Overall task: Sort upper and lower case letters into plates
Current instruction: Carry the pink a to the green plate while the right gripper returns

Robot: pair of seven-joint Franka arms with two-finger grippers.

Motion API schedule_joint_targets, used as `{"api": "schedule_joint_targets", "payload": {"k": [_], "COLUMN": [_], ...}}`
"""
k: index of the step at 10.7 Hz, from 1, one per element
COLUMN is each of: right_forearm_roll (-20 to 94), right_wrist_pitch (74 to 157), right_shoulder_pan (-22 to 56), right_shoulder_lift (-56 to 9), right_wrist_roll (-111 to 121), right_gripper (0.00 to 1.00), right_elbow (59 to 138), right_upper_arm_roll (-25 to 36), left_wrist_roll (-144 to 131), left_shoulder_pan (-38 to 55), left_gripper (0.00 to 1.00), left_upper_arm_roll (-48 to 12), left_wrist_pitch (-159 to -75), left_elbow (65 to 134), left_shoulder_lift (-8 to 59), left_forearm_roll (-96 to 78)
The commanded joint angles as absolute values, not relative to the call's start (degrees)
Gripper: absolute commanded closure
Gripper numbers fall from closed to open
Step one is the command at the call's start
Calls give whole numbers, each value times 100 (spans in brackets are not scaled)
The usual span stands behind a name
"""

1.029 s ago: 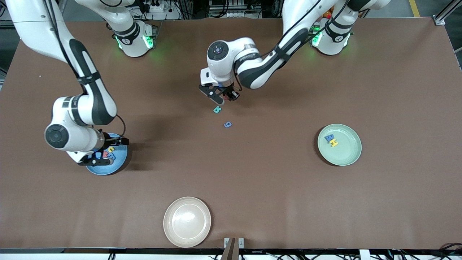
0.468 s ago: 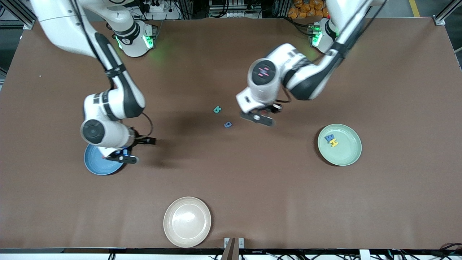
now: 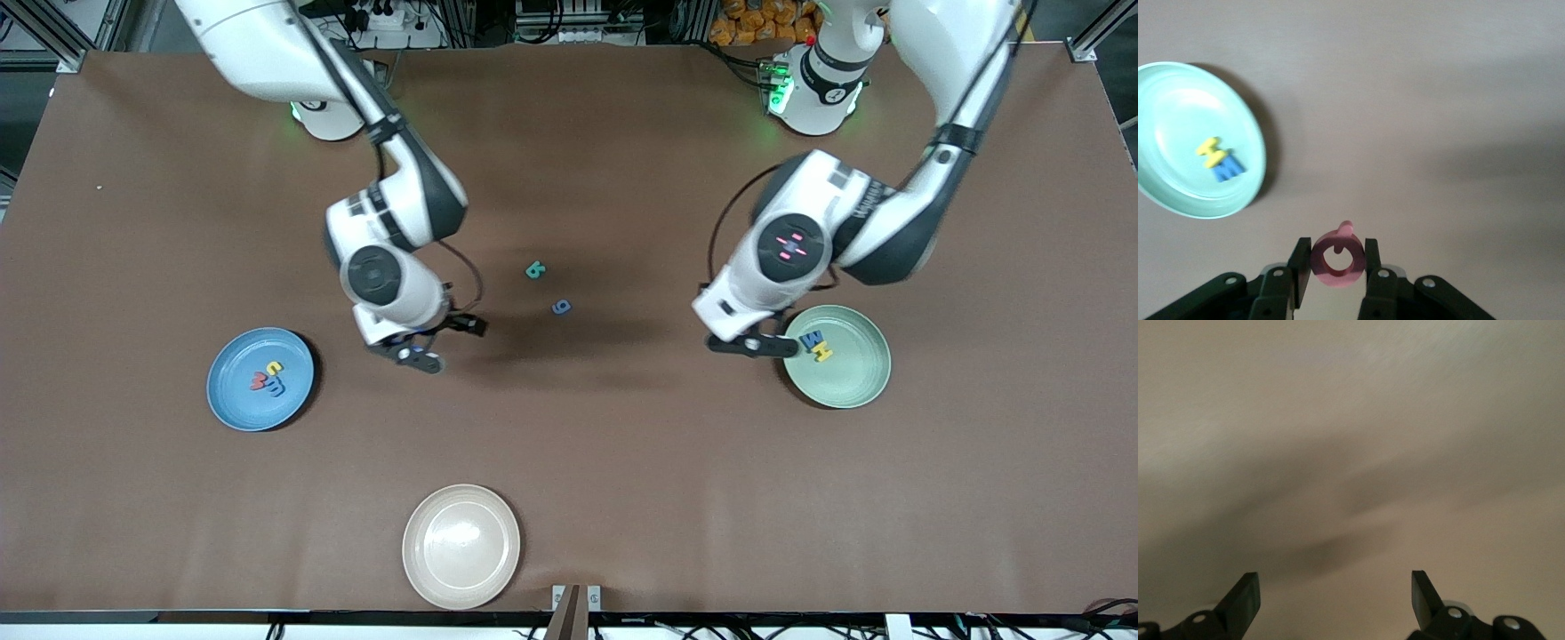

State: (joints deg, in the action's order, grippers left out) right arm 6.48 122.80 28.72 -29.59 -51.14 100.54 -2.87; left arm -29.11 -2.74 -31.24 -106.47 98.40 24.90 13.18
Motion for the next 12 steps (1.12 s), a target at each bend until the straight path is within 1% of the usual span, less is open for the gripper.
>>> {"api": "schedule_joint_targets", "payload": {"k": [1,2,5,8,10,12], "right_forearm_roll": [896,896,862,817,800,756], "right_wrist_pitch": [12470,12785,13550,13676,13842,13860], "right_shoulder_pan": [3346,3470,3883,4051,4148,4402], "right_shoulder_lift": [-3426,-3532,-3849,-3894,-3902,-3972], "right_wrist_roll": [-5973,-6298,-7151,-7933,-8689,-9130], "right_gripper": [0,0,0,0,0,0], "right_elbow": [9511,9510,9527,9527,9597,9598], "right_upper_arm_roll": [-237,-237,-220,-211,-211,-176], "left_wrist_roll": [-2848,-2839,-2508,-1681,-1600,-1364], "left_shoulder_pan": [-728,-773,-1422,-2029,-2057,-2048], "left_gripper": [100,100,100,100,100,100], "left_upper_arm_roll": [-3164,-3129,-3120,-3120,-3120,-3120], "left_wrist_pitch": [-10582,-10582,-10599,-10915,-11161,-11206], "left_elbow": [9949,9958,9949,9940,9932,9809], "left_shoulder_lift": [2443,2496,2838,3277,3497,3725], "left_forearm_roll": [1143,1151,1230,1257,1344,1922]}}
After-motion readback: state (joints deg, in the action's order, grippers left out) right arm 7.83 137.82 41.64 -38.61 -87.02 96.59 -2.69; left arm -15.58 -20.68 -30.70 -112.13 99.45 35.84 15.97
